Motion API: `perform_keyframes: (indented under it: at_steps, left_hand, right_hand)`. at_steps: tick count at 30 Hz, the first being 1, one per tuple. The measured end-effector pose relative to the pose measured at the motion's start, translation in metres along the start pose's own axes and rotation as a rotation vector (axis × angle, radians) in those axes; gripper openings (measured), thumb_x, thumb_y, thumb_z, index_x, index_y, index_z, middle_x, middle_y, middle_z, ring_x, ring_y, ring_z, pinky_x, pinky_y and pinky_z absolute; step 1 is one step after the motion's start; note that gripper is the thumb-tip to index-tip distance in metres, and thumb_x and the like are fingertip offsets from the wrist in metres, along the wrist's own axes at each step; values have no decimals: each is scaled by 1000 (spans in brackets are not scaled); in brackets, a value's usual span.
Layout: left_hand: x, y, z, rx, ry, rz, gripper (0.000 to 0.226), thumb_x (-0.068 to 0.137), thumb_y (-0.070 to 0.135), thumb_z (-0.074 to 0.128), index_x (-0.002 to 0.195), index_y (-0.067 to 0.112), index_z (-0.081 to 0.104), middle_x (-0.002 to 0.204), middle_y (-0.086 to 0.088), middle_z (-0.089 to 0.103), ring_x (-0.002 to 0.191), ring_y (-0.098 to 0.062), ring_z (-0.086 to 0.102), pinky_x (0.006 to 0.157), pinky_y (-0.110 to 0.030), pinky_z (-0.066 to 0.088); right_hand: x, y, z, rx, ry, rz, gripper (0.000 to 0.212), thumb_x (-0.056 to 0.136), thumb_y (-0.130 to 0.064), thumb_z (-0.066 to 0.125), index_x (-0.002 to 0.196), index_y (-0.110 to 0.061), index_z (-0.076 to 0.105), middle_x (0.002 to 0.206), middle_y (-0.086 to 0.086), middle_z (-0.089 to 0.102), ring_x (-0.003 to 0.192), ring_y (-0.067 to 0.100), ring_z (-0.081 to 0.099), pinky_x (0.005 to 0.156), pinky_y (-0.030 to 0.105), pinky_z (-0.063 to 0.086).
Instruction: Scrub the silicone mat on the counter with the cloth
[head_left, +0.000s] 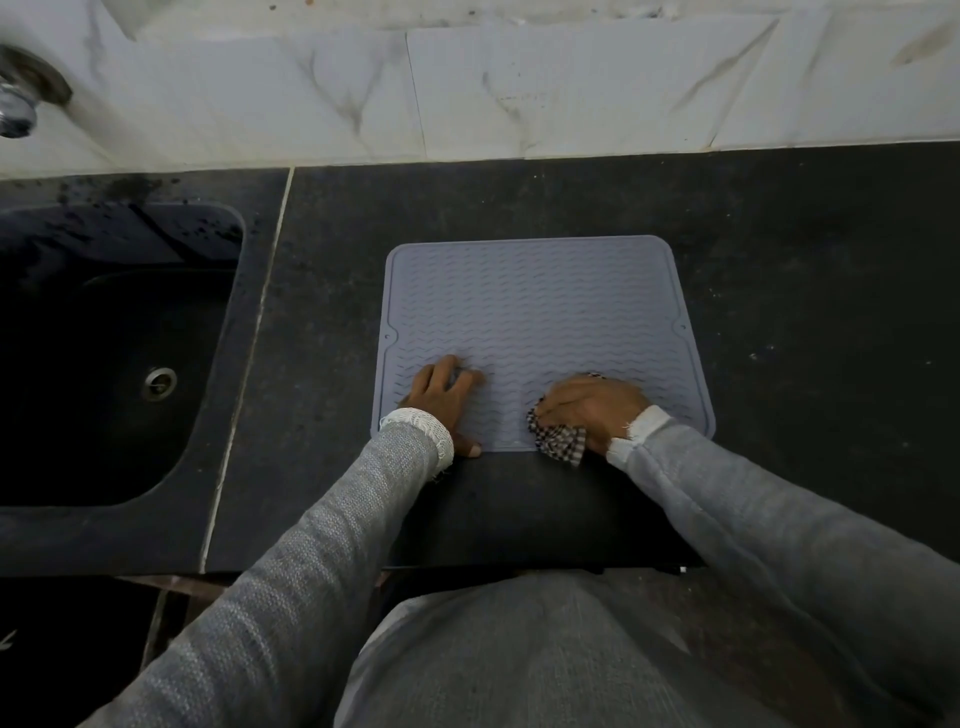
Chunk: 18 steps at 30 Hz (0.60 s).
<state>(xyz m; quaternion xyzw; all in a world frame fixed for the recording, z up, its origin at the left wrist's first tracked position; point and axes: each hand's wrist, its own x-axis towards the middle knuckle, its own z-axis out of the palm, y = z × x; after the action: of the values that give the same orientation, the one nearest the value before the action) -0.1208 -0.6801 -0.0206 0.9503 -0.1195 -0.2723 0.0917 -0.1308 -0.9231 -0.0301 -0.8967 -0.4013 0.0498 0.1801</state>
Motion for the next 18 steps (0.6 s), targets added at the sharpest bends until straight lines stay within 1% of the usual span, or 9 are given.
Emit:
perform_keyframes:
  at_steps: [1, 3, 7, 10, 12, 14, 16, 18]
  left_hand:
    - [0, 0, 0, 0, -5, 0, 94, 67, 36, 82, 143, 32, 26, 155, 0, 5, 143, -30, 5, 112, -55, 28]
    - [0, 1, -1, 6, -5, 5, 94, 68, 36, 82, 143, 31, 26, 156, -1, 4, 143, -31, 4, 112, -55, 27]
    - [-1, -4, 4, -5, 21, 33, 94, 70, 38, 79, 145, 32, 24, 157, -1, 2, 145, -30, 3, 113, -53, 25]
    - [-6, -10, 13, -8, 40, 71, 95, 75, 43, 74, 149, 33, 15, 159, 0, -5, 146, -28, -4, 116, -51, 19]
    - [-8, -13, 13, 2, 29, 102, 95, 79, 44, 70, 151, 33, 9, 159, 1, -10, 146, -27, -7, 118, -49, 15]
    - [-9, -17, 9, -24, 29, 128, 92, 80, 44, 69, 151, 32, 11, 159, 2, -9, 147, -26, -6, 119, -47, 14]
    - [-8, -24, 6, -57, 60, 145, 91, 78, 43, 71, 150, 31, 18, 160, 2, -2, 147, -25, 0, 117, -47, 18]
    - [-8, -35, 4, -60, 98, 143, 91, 75, 42, 74, 149, 31, 21, 159, 2, 3, 146, -26, 5, 116, -47, 22]
  right_hand:
    - [-5, 2, -1, 0, -1, 22, 32, 62, -5, 79, 93, -14, 74, 96, 6, 74, 90, 28, 69, 75, 46, 58]
    - [-6, 0, 0, -8, 26, 25, 39, 55, 1, 84, 90, -13, 74, 92, 5, 74, 87, 28, 70, 72, 45, 58]
    - [-5, -3, 1, 25, 95, 26, 35, 53, 0, 85, 84, -13, 75, 87, 5, 75, 82, 25, 71, 71, 41, 57]
    - [-5, -4, 0, 60, 106, 37, 30, 58, 0, 82, 84, -12, 75, 85, 7, 75, 80, 26, 71, 73, 41, 56]
    - [-3, -5, 1, 116, 81, 92, 27, 61, -1, 78, 86, -12, 75, 87, 9, 74, 82, 28, 70, 75, 44, 57]
    - [-1, -2, 1, 176, 16, 192, 29, 64, -2, 79, 90, -13, 75, 93, 9, 74, 88, 29, 69, 79, 45, 56]
    - [5, -1, -3, 207, -63, 293, 30, 66, -7, 79, 95, -16, 75, 100, 7, 73, 95, 27, 67, 83, 40, 54]
    - [13, -1, -2, 215, -111, 355, 30, 69, -8, 77, 97, -19, 74, 105, 4, 71, 99, 24, 65, 87, 36, 52]
